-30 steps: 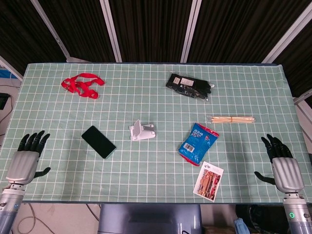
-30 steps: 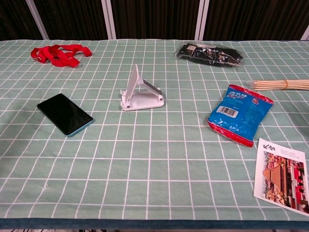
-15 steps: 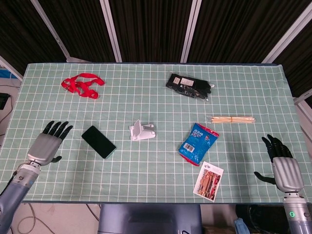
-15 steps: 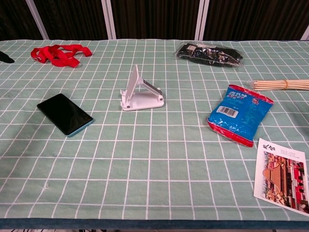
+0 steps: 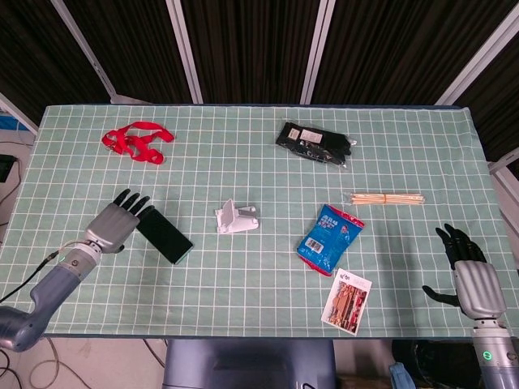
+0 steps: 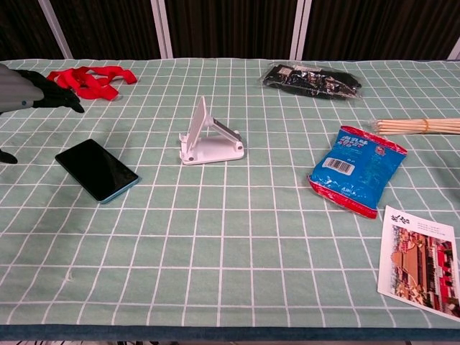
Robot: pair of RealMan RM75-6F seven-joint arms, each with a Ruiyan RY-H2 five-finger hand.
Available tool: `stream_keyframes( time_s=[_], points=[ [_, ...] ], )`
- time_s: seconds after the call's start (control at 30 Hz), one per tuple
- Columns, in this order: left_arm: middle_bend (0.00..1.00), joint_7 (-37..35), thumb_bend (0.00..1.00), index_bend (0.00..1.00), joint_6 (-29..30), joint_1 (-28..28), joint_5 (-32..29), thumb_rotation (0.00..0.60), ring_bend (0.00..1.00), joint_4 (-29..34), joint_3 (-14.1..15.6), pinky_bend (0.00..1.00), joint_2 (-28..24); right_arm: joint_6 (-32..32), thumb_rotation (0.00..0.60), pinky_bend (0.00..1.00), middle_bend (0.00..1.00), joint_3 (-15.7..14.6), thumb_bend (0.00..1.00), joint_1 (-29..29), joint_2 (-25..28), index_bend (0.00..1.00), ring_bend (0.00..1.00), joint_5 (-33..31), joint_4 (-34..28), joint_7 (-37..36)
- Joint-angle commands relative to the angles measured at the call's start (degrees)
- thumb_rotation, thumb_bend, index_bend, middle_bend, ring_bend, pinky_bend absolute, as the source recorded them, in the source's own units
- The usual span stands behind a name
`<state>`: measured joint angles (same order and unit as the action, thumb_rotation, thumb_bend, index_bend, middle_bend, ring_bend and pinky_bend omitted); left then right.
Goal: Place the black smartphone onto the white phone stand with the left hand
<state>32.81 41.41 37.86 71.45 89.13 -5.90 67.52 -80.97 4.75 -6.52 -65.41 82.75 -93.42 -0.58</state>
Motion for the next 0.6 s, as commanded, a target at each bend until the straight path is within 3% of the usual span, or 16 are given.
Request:
stream_keyframes(
  time_s=[0.03, 0.6],
  points=[
    [0.06, 0.96, 0.13, 0.11, -1.68, 1.5, -1.17, 0.6, 0.0, -0.67, 0.54, 0.0, 0.97, 0.07, 0.6, 0.15, 0.0, 0.05, 0.09, -0.03, 0.04, 0.0, 0.0, -0.11, -0.06, -0.11],
    [0.13, 2.24, 0.13, 0.14, -3.84, 6.53, -4.59, 0.6, 0.0, -4.68, 3.15, 0.0, 6.62, 0.56, 0.6, 0.15, 0.0, 0.06, 0.09, -0.13, 0.37, 0.0, 0.0, -0.46, -0.48, -1.19]
  ],
)
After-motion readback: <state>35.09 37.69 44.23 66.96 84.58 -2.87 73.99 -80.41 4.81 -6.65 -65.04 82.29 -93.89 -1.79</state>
